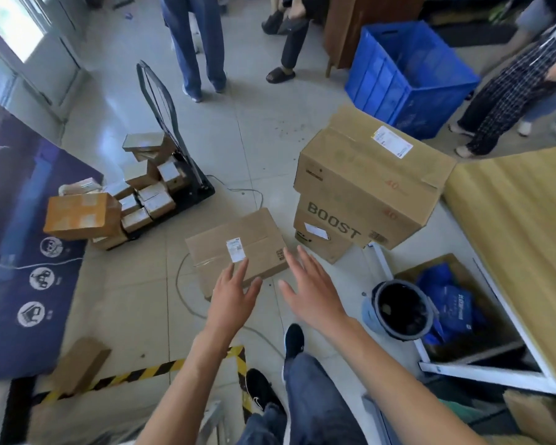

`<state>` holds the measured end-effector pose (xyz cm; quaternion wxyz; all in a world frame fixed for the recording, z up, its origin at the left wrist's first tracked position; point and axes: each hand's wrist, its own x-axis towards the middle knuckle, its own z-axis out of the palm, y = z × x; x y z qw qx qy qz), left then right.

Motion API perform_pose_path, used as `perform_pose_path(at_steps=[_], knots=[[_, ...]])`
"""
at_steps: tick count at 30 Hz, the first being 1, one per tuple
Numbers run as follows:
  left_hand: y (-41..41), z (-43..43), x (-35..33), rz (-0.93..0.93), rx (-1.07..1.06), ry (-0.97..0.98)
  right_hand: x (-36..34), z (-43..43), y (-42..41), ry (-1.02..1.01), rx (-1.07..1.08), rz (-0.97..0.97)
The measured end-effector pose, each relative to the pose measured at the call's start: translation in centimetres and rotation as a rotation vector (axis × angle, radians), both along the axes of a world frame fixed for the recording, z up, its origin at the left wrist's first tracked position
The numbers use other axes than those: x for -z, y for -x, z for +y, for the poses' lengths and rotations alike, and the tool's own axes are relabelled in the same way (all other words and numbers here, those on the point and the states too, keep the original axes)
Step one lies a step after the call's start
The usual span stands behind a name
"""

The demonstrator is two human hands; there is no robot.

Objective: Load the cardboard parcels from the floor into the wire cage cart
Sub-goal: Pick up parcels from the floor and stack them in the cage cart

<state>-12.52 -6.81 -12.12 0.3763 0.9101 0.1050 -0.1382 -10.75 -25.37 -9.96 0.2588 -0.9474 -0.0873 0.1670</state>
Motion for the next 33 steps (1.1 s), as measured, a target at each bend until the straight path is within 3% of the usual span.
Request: perform_pose_path(at_steps=[6,12,18,26,33], knots=[[-6.7,3.0,3.9,0.097,-0.092,-0.004,3.6,2.9,-8.4,-0.031,-0.018,0.079],[-12.2,6.9,12.5,0.28,-0.286,0.015,12.2,5.6,-16.3,-0.003,-0.078,0.209],[-16.6,10.5,24.3,0.423,-0.38,0.044,23.3,7.6,-21.9,0.096,-0.171,0.339],[-18.0,16.7,44.9,0.585,-0.396,-0.023,42.2,6.2,-27.8,0.25,-0.063,0.474],[-17.7,21.8,60.6,0.64,-0.618,0.081,59.5,2.0,-32.7,0.35,0.116,0.544]])
